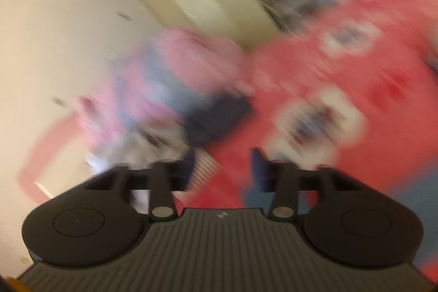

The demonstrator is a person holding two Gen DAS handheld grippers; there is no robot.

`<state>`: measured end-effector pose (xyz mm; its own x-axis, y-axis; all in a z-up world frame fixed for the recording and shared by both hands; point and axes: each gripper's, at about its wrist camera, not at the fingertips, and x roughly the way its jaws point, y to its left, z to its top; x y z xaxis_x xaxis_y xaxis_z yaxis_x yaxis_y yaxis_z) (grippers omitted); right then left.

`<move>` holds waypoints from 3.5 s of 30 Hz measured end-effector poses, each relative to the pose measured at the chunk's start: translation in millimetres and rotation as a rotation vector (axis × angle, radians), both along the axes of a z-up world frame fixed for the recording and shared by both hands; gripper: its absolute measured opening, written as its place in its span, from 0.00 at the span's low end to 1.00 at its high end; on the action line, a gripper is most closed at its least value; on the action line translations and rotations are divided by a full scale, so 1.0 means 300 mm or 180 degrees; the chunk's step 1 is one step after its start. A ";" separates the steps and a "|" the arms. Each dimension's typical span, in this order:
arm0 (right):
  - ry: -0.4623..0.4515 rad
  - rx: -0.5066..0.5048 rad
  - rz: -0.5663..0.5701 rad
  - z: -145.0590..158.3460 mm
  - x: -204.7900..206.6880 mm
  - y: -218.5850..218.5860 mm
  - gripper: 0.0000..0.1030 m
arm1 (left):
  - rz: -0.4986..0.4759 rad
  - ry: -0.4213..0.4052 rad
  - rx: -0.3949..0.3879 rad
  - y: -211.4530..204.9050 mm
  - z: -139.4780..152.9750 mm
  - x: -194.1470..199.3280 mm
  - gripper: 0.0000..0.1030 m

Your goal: Fold clothes

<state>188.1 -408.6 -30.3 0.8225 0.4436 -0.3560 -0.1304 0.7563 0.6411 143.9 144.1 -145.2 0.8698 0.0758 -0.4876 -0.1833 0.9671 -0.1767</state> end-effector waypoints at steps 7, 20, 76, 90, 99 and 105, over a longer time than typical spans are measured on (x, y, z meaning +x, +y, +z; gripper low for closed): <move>0.1056 0.0376 -0.0265 -0.405 -0.065 0.000 0.53 | -0.0008 0.0004 0.0021 -0.003 0.000 -0.002 0.68; -0.0220 -0.0859 0.1024 -0.244 0.039 0.822 0.14 | -0.0018 -0.0008 0.0023 -0.001 -0.002 -0.005 0.68; 0.0110 -0.0834 -0.1260 -0.317 -0.281 -0.345 0.23 | 0.0002 -0.0046 -0.0050 0.006 -0.001 -0.004 0.68; 0.0642 -0.1227 -0.1440 -0.455 -0.089 -0.611 0.00 | -0.0026 -0.0061 -0.0089 0.013 0.002 -0.006 0.70; 0.0044 -0.0995 -0.1137 -0.252 -0.186 -0.304 0.20 | -0.0034 -0.0074 -0.0104 0.015 0.001 -0.010 0.70; -0.0038 -0.0755 0.0353 -0.151 -0.001 0.285 0.45 | -0.0053 -0.0094 -0.0121 0.017 0.000 -0.015 0.70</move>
<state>187.9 -323.1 -75.6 0.7783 0.4364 -0.4514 -0.2272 0.8660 0.4454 139.3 149.3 -145.0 0.8848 0.0430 -0.4641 -0.1614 0.9624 -0.2185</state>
